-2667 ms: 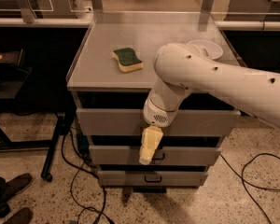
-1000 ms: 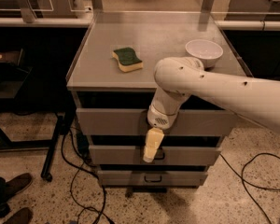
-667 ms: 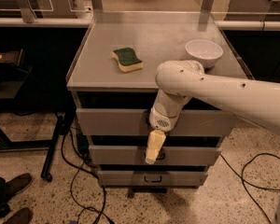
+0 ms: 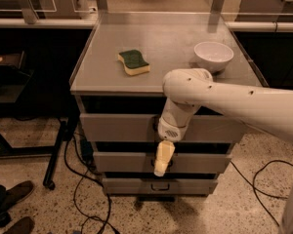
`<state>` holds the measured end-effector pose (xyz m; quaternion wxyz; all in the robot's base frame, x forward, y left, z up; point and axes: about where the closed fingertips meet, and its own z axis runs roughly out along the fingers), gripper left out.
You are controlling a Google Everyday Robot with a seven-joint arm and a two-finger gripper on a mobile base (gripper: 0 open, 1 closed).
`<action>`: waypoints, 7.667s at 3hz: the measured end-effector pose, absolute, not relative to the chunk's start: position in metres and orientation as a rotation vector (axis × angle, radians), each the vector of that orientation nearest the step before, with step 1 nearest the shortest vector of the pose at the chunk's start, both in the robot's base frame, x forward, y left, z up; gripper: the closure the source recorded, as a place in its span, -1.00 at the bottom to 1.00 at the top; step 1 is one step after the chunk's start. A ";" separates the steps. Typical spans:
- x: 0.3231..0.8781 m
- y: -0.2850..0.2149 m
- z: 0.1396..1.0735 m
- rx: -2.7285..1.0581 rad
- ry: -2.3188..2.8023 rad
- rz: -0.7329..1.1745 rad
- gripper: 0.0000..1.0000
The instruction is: Open top drawer
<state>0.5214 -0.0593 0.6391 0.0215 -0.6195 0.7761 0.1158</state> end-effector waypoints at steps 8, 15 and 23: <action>0.442 -0.041 0.685 -1.978 2.349 0.540 -1.00; 0.382 -0.084 0.658 -2.034 2.460 0.655 -1.00; 0.325 -0.095 0.686 -2.019 2.477 0.719 -1.00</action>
Offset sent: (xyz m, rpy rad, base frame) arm -0.0936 -0.0065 0.0466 0.0294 0.1097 0.0398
